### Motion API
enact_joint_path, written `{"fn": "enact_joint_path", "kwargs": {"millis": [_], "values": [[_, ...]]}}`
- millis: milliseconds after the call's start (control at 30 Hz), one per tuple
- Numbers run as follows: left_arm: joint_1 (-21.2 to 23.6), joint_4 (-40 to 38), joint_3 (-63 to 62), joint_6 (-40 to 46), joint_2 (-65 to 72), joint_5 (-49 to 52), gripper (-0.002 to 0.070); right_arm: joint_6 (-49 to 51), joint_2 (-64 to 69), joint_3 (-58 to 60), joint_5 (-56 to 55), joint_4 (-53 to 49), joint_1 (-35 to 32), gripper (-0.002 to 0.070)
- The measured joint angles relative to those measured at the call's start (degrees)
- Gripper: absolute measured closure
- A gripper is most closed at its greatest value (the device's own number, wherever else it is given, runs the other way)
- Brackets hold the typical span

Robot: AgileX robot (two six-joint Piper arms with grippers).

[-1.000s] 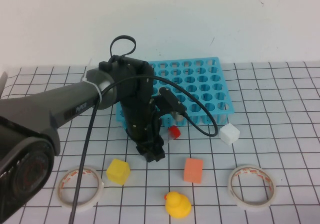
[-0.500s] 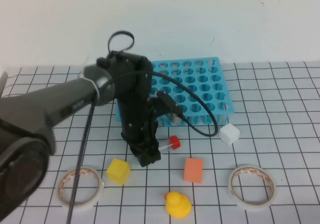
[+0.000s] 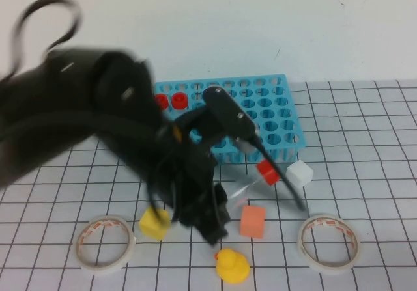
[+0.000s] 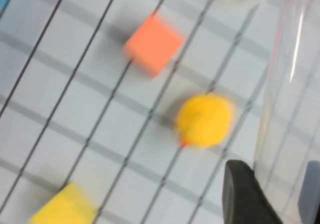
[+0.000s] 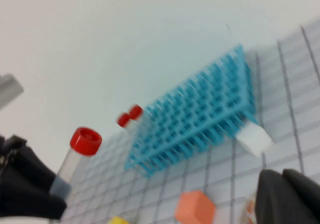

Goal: Place the test tubes

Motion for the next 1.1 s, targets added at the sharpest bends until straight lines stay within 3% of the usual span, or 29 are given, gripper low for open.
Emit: {"fn": "enact_joint_path", "kwargs": {"millis": [200,233,367,567,800,900,1000,1100], "values": [[-2.4,-8.7,16.8,-0.2,-15.6,-19.5,0.0459,-14.1,4.6,-5.0,0.1,11.1,0.1,0.0678],[-2.4,-12.4,21.3,-0.2,-19.6,-26.3,0.0459,-19.5,7.7,-6.9,1.0,14.2,1.0,0.0678],[-2.4,-18.9,28.3,-0.3,-24.3,-36.7,0.0459,-31.7,16.6,-10.2,5.3,21.7,2.9,0.0678],[-2.4,-28.8,33.8,-0.3,-25.2,-47.2,0.0459,-47.1,34.3,-17.5,18.1,24.5,3.7,0.0678],[-2.4,-36.4,33.9,0.6,-25.2,-54.9,0.0459,-52.6,57.0,-28.9,28.7,24.6,4.9,0.0666],[-2.4,-37.2,33.9,0.6,-25.2,-55.7,0.0459,-54.8,66.1,-35.2,30.9,24.6,8.0,0.0589],[-2.4,-37.3,33.9,0.7,-25.2,-55.7,0.0459,-55.9,76.7,-44.2,31.6,24.6,15.4,0.0415],[-2.4,-37.5,33.9,0.7,-25.2,-55.8,0.0459,-56.1,84.0,-51.3,31.6,24.6,20.5,0.0309]]}}
